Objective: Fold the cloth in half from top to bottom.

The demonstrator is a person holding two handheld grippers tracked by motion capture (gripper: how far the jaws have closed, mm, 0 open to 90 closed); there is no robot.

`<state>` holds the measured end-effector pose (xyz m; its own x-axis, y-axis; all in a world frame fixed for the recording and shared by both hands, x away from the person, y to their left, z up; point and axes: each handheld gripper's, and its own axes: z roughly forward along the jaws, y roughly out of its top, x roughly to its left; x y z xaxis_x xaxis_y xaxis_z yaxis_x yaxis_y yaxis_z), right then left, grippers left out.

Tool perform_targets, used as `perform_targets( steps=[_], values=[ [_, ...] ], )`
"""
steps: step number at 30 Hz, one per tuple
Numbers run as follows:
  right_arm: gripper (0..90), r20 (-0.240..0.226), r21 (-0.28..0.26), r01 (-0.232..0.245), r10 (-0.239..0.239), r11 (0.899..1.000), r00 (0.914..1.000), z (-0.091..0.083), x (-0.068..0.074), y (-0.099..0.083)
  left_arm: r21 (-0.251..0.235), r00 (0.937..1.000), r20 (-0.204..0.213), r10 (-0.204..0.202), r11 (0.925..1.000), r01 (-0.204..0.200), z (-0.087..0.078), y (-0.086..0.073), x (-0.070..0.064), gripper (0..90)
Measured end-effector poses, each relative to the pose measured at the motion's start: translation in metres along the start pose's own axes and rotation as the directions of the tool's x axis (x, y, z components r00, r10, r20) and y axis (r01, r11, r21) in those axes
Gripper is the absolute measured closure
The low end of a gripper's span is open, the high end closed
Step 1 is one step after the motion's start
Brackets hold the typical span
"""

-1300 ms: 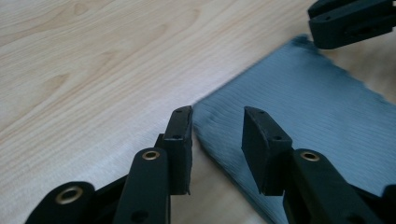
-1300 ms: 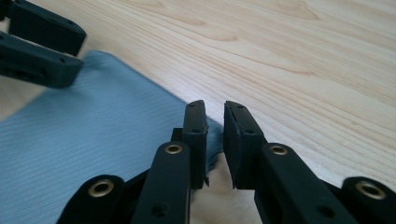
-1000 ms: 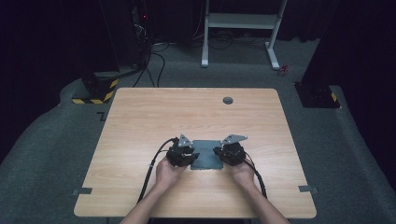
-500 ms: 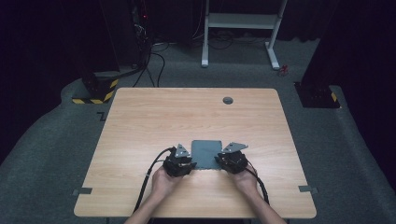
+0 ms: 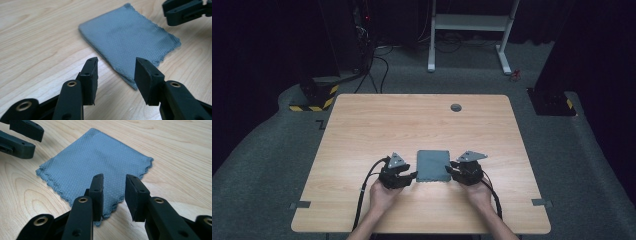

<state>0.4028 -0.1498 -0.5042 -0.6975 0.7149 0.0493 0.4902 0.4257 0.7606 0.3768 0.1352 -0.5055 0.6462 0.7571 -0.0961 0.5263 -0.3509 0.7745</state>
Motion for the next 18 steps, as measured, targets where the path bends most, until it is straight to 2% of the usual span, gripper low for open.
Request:
perform_targets(
  steps=[2,5,8,18],
  values=[
    [67.5,0.003,-0.005,-0.012,0.012,1.0,0.9999,-0.004,-0.001,-0.001,-0.01,0.9999,-0.01,-0.008,0.9999,0.007,-0.003,-0.001,0.003,53.4],
    [67.1,0.006,-0.024,-0.032,0.032,0.999,0.9995,-0.009,-0.005,-0.002,-0.032,0.9989,-0.005,-0.046,0.9984,0.046,-0.007,-0.002,0.005,51.9],
    [66.8,0.009,-0.033,-0.05,0.05,0.998,0.9987,-0.013,-0.007,-0.003,-0.05,0.9979,-0.005,-0.064,0.9967,0.063,-0.013,-0.003,0.008,50.7],
    [64.9,0.012,-0.076,-0.084,0.085,0.994,0.9963,-0.029,-0.015,-0.011,-0.087,0.9951,-0.027,-0.095,0.9919,0.093,-0.027,-0.01,0.017,47.8]
  ],
)
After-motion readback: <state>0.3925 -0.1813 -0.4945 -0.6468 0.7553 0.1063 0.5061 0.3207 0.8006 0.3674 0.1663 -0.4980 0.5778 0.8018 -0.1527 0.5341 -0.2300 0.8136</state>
